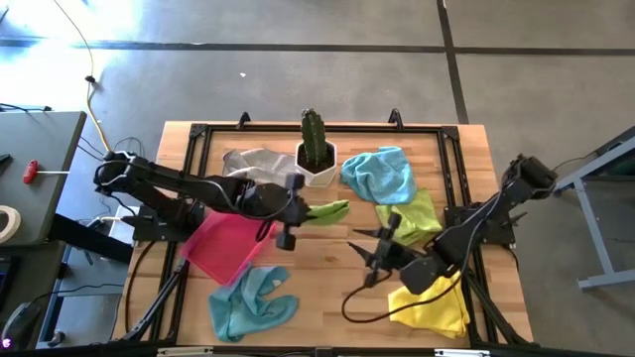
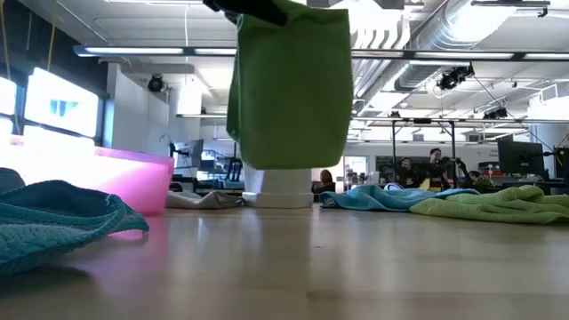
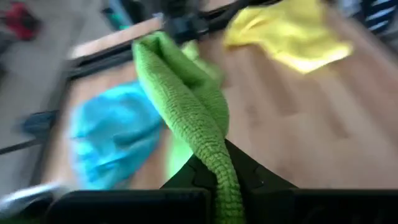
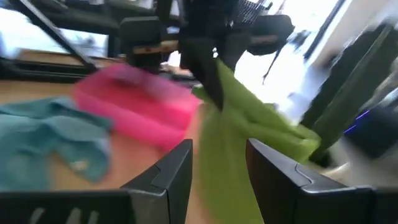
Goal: Fold microfiber towels
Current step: Put the green towel in the pink bin
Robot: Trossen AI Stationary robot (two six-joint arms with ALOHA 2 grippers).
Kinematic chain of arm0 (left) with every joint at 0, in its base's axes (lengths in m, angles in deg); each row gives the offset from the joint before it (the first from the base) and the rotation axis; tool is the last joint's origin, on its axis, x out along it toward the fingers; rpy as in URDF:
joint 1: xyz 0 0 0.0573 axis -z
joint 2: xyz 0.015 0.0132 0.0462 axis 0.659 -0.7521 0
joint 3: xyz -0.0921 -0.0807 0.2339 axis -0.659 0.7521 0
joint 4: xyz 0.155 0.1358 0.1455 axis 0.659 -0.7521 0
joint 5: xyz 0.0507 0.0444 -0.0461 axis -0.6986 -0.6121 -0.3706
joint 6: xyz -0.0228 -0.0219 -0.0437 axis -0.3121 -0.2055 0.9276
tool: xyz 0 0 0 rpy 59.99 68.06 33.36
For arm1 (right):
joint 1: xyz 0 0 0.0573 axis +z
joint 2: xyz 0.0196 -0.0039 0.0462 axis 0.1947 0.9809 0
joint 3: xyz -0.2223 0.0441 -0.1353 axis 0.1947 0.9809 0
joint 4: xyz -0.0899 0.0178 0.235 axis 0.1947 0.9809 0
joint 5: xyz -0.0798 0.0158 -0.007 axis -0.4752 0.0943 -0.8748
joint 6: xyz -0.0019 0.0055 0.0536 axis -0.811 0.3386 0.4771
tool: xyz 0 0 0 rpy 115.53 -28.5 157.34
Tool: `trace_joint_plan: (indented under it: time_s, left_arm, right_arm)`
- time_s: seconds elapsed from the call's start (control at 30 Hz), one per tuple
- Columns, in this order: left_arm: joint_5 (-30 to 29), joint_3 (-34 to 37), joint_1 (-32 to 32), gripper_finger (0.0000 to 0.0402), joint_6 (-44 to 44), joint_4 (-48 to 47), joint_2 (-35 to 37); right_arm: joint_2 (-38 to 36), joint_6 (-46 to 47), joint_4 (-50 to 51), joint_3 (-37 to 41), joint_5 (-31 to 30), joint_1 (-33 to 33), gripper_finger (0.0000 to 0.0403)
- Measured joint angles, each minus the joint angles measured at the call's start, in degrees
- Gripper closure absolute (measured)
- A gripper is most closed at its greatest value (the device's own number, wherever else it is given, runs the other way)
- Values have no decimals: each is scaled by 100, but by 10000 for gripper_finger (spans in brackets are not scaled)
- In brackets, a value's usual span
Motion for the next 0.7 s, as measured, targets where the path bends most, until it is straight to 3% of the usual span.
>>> trace_joint_plan:
  time_s: [0.13, 0.37, 0.5, 0.7]
  left_arm:
    - [832, 13, 256, 400, 555, 159, -836]
    - [1238, 28, 1036, 400, 1104, 1461, -2501]
    - [1381, 26, 1207, 400, 1686, 1754, -2795]
    - [1358, 20, 1192, 379, 2773, 1750, -2789]
  right_arm:
    - [75, 1310, 795, -4, 715, 70, 261]
    - [498, 2818, 1373, 0, 1287, 51, 261]
    - [833, 3478, 1322, 0, 1398, -38, 261]
    - [1586, 3942, 779, 4, 2110, -194, 261]
